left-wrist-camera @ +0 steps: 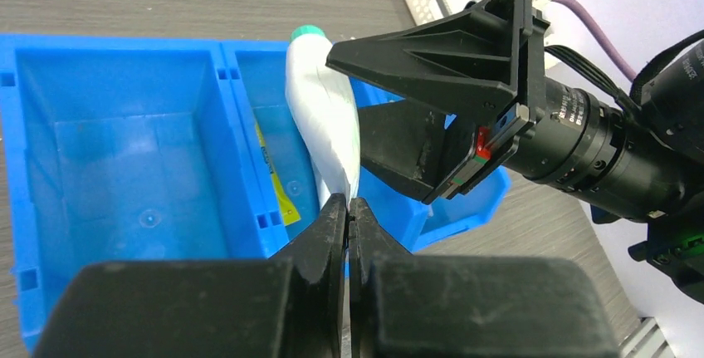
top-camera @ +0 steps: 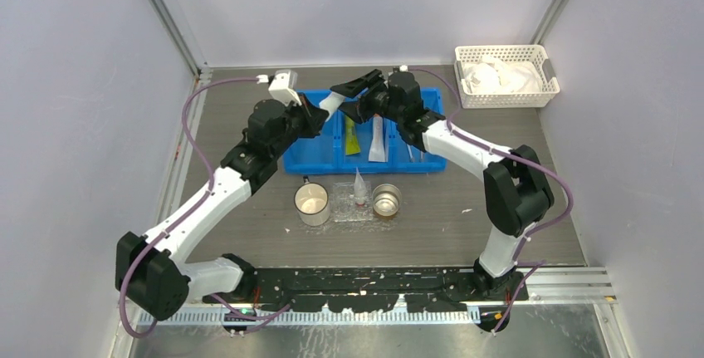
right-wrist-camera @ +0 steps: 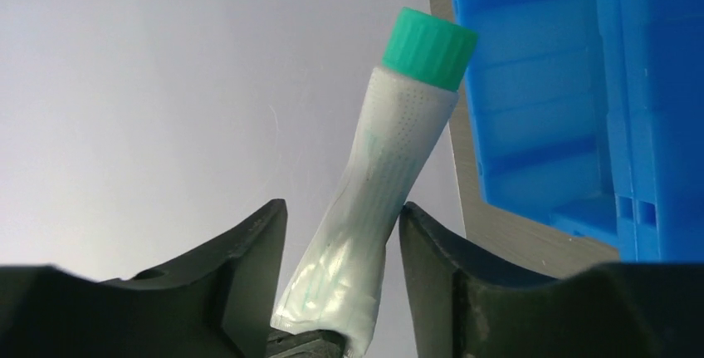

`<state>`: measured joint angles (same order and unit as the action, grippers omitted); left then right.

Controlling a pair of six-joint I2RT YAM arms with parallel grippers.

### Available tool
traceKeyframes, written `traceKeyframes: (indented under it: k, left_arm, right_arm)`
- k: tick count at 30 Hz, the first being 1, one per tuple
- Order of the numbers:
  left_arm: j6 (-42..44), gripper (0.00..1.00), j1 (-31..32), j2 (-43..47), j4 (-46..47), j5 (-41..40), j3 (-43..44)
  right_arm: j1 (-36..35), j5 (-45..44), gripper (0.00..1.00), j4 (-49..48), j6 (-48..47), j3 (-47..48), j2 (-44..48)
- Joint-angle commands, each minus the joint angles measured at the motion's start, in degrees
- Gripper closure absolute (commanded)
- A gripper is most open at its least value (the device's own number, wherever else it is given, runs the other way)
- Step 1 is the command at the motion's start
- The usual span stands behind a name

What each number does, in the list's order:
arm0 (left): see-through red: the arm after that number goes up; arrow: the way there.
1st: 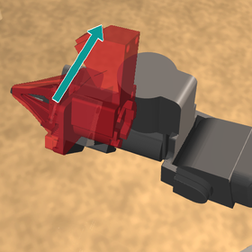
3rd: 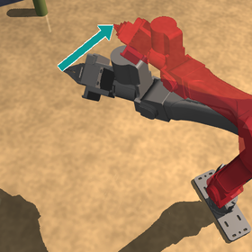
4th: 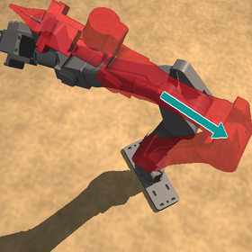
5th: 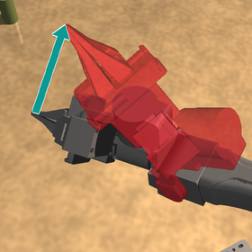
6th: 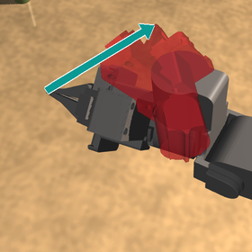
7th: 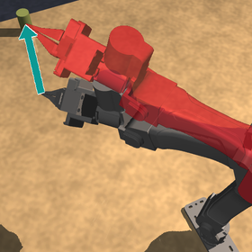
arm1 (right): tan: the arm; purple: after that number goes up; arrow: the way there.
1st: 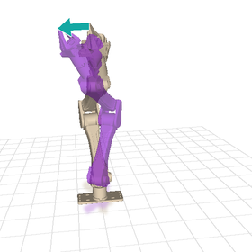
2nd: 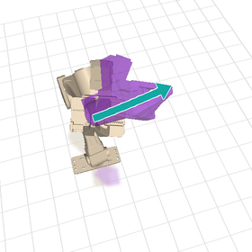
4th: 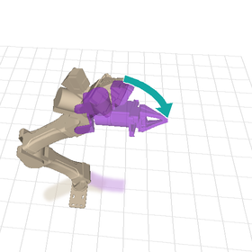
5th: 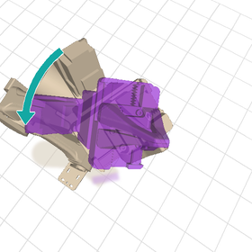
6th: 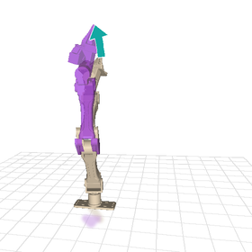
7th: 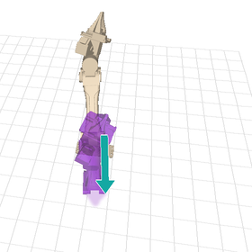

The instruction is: Prepare toiletry sets of a toothbrush and toothpaste on the tray

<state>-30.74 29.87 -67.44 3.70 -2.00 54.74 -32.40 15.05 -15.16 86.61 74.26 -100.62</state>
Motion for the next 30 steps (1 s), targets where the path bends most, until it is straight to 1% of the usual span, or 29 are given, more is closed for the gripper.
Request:
traceKeyframes:
  k: [1, 5, 6, 7, 12, 14, 15, 17, 18, 21, 23, 25, 27, 30]
  left_arm:
    - [2.52, 0.99, -0.25, -0.69, -4.79, -1.98, 6.74]
    - [3.82, 0.99, -0.25, -1.76, -13.36, -3.27, 13.14]
    - [4.22, 0.99, -0.25, -2.26, -16.68, -3.54, 15.19]
    - [4.47, 0.99, -0.25, -2.79, -18.92, -3.61, 17.05]
    - [5.22, 0.99, -0.25, -7.76, -31.47, -2.83, 28.83]
    - [5.45, 0.99, -0.25, -10.76, -38.03, -1.93, 34.92]
    - [5.81, 0.99, -0.25, -12.44, -42.08, -1.64, 38.49]
    - [6.54, 0.99, -0.29, -16.06, -50.57, -0.2, 47.75]
    - [6.81, 0.99, -0.25, -18.06, -55.04, 0.24, 51.55]
    - [7.05, 0.99, -0.25, -22.98, -66.98, 1.71, 60.81]
    - [7.12, 0.99, -0.16, -25.24, -73.23, 4.78, 64.11]
    - [7.14, 0.99, 0.28, -26.98, -76.94, 5.59, 65.58]
    - [7.39, 0.99, 0.98, -28.14, -80.49, 6.73, 66.17]
    - [7.59, 0.99, 3.15, -28.12, -84.65, 5.63, 66.08]
  right_arm:
    - [-0.05, 2.19, 0.38, -2.25, -0.43, 1.14, 0.46]
    - [1.23, 2.61, 0.2, 1.78, -3.57, 0.46, 3.0]
    - [1.79, 2.62, 0.09, 3.45, -4.61, 0.37, 3.76]
    - [2.12, 2.73, 0.02, 4.83, -5.89, 0.17, 4.56]
    - [4.54, 3.3, 0.0, 12.31, -12.89, -0.85, 9.29]
    - [5.45, 2.41, 0.0, 18.47, -17.94, -0.07, 12.07]
    - [5.79, 1.08, 0.0, 23.14, -21.79, 1.05, 13.35]
    - [5.97, -3.36, 0.0, 32.47, -30.22, 4.21, 16.44]
    - [6.03, -6.5, 0.0, 37.41, -35.92, 6.03, 17.77]
    - [5.99, -16.95, 0.0, 49.3, -46.66, 12.18, 20.45]
    - [6.1, -21.89, 0.0, 54.88, -51.38, 14.4, 21.36]
    - [6.08, -24.62, 0.0, 56.54, -53.61, 14.22, 22.61]
    - [6.12, -25.29, 0.0, 56.71, -54.16, 12.8, 23.78]
    - [6.1, -24.07, 0.0, 56.25, -54.04, 9.99, 24.86]
